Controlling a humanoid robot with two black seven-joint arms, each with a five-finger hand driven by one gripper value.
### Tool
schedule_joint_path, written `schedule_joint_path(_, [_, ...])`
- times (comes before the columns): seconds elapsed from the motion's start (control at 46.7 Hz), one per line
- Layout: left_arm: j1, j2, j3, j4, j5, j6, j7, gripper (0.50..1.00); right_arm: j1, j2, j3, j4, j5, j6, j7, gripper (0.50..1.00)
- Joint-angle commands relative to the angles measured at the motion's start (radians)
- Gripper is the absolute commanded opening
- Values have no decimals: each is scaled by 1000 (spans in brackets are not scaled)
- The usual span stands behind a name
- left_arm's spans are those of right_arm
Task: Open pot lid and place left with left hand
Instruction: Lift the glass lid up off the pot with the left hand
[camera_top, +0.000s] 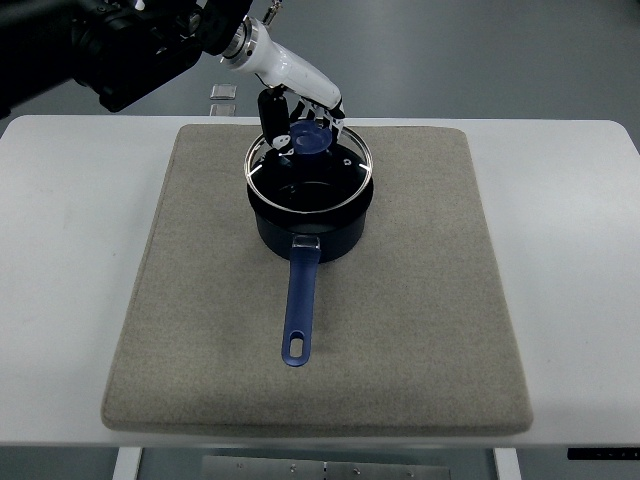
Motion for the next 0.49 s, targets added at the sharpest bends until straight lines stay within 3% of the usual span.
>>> schedule_joint_path(0.0, [-6, 6, 4, 3, 2, 0, 0, 500, 0, 0, 0, 1, 0, -2, 0, 917])
schedule_joint_path(0.471, [-35, 121, 9, -3, 17, -3, 0, 500, 0, 0, 0, 1, 0, 0, 0, 917])
